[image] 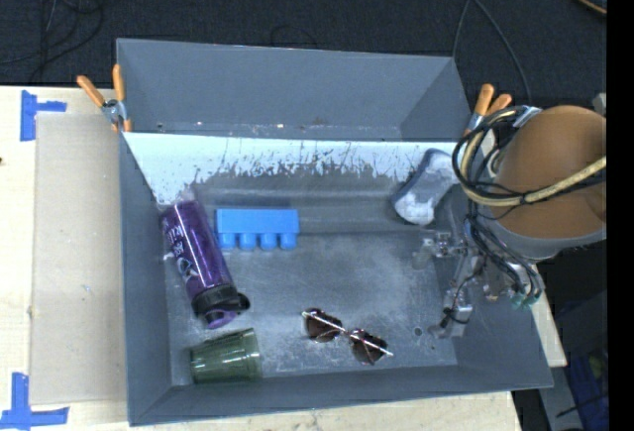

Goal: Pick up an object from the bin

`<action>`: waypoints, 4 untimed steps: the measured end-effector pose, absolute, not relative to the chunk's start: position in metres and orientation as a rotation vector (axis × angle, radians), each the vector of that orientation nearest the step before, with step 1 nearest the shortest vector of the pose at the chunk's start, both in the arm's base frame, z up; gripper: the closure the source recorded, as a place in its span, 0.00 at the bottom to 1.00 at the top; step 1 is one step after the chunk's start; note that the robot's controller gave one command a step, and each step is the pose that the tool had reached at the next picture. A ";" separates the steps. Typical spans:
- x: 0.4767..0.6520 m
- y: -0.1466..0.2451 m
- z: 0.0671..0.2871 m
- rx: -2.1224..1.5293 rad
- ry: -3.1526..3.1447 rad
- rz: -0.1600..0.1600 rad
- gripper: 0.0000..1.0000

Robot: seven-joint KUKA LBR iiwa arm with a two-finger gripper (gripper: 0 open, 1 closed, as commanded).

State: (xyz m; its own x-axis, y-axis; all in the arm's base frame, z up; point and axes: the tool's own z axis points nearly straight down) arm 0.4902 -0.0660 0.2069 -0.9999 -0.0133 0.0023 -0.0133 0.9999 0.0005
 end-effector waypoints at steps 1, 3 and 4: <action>0.490 -0.066 0.207 0.021 -3.139 -0.001 0.00; 0.482 -0.035 0.137 0.061 -3.137 -0.001 0.00; 0.477 -0.021 0.099 0.560 -3.078 -0.007 1.00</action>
Offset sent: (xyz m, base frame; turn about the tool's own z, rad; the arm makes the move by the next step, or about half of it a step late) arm -0.0178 0.0161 -0.0628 -0.2128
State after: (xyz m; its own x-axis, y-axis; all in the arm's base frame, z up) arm 0.4775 -0.0211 0.0987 -0.9358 -0.3524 0.0115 -0.3523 0.9358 0.0066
